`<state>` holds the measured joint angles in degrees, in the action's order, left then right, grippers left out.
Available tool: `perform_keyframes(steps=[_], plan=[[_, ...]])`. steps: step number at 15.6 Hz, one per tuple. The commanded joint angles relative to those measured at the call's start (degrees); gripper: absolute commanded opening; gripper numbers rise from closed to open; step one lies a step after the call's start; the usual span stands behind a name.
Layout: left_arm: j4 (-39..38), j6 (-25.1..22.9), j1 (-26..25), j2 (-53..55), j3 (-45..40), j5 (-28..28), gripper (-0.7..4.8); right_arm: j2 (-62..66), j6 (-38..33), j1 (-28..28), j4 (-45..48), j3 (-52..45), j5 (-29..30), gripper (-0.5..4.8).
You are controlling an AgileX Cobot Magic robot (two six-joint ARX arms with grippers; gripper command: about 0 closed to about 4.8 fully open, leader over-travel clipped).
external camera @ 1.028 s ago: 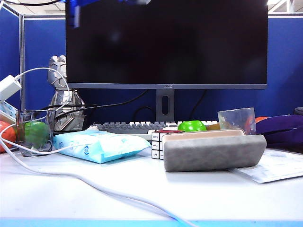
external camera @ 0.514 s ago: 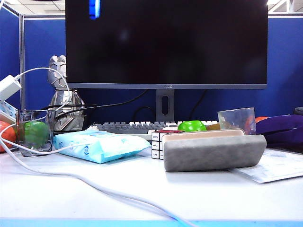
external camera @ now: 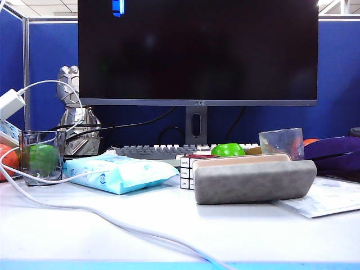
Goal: Pick up the glasses, fold the temples of the glasses, place the glasses into the glasses case, and finally close the glasses case.
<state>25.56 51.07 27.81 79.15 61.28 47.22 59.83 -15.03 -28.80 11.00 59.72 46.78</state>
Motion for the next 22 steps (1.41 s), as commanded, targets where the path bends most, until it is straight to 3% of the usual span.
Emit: perform_keyframes(steps=[1, 6, 12, 15, 18, 20, 22], plan=[[3.1, -0.1, 0.5, -0.3, 0.2, 3.9, -0.06, 1.3, -0.2, -0.8, 1.8, 0.3, -0.9, -0.05], [13.6, -0.2, 1.6, -0.3, 0.2, 10.7, -0.06, 3.3, -0.2, -0.9, 4.3, 0.3, -5.8, -0.05], [17.3, -1.2, 2.1, -0.3, 0.2, 10.6, -0.06, 3.5, -1.5, -0.9, 4.6, 0.3, -9.4, -0.05], [15.2, -1.7, 2.1, -0.3, 0.1, 6.0, -0.06, 0.9, -1.5, -0.9, 9.9, 0.3, -9.7, -0.05], [14.5, -9.4, 2.1, -0.2, 0.0, 5.5, -0.06, -5.4, -1.5, 1.3, 12.3, 0.3, -19.5, -0.05], [11.3, -16.5, 2.1, -0.2, 0.0, 6.4, -0.06, -7.1, -5.4, 1.6, 15.1, 0.8, -18.7, -0.05], [6.8, -26.8, 2.1, -0.2, 0.0, 6.9, -0.06, -6.6, -10.8, 1.6, 15.2, 2.2, -11.4, -0.05]])
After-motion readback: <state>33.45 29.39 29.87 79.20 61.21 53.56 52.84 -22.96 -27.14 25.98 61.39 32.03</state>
